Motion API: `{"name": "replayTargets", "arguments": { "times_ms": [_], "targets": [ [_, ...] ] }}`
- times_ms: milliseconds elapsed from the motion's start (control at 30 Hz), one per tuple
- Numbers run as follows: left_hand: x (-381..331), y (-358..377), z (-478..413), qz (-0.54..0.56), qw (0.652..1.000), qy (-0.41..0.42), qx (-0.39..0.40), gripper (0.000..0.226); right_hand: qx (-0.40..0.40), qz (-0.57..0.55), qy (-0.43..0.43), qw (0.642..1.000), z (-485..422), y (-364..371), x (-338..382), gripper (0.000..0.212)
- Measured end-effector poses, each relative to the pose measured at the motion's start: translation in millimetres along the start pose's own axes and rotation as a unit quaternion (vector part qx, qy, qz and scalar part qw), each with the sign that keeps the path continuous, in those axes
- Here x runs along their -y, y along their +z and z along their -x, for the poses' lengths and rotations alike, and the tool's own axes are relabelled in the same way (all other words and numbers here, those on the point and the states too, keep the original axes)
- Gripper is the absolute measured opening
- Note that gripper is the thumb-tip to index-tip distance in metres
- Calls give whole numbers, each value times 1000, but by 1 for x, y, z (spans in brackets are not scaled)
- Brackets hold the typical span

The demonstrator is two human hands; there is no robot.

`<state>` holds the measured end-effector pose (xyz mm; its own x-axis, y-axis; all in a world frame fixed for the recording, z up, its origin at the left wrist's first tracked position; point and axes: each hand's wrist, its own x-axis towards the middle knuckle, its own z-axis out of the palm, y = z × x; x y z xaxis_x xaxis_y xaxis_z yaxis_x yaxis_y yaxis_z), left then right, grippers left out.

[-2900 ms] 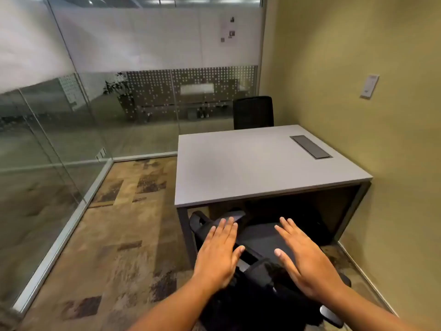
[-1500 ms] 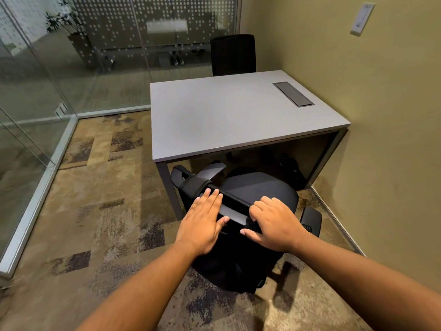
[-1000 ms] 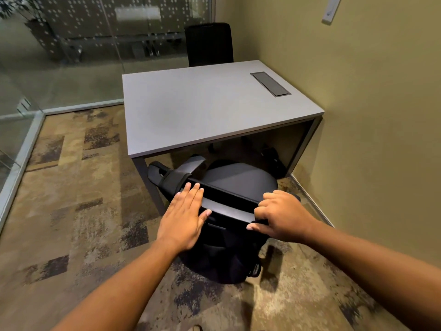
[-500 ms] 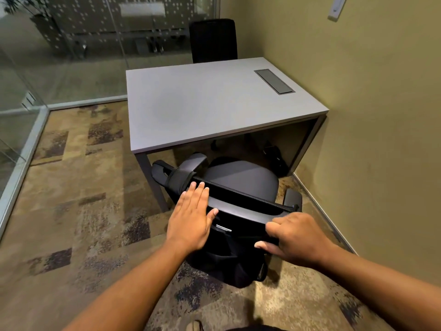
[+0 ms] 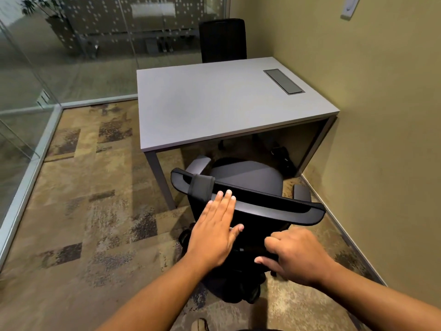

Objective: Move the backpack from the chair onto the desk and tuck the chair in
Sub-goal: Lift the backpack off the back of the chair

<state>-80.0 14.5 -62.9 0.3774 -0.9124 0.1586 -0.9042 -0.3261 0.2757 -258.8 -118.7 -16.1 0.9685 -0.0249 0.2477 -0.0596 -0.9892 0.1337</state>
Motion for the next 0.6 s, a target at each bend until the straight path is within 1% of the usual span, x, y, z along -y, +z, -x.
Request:
{"name": "replayTargets", "arguments": {
  "times_ms": [100,167,233,300,367,400,433,533,600],
  "targets": [
    [14,0,25,-39,996,81,3,67,-11,-16,-8,1000,-3,-1,5,38],
    [24,-3,32,-58,994,93,-6,65,-16,-24,-13,1000,-4,-2,6,37],
    [35,-11,28,-77,990,114,-28,55,-18,-27,-14,999,-5,-1,6,38],
    [48,-21,19,-131,969,202,-47,39,-16,-22,-16,999,-5,0,5,41],
    [57,-32,9,-203,938,280,-36,37,-13,-20,-20,1000,-4,0,3,42],
    [58,-37,4,-235,925,297,-30,36,-11,-17,-21,1000,-4,0,2,42],
    [57,-41,-1,-257,918,302,-30,33,-9,-13,-21,1000,-4,0,1,42],
    [53,-50,-15,-281,914,291,-41,18,-2,-6,-12,1000,-2,0,-4,43],
    [57,-54,-20,-280,914,288,-53,15,-2,-11,8,1000,0,-1,-12,46]
  ]
}}
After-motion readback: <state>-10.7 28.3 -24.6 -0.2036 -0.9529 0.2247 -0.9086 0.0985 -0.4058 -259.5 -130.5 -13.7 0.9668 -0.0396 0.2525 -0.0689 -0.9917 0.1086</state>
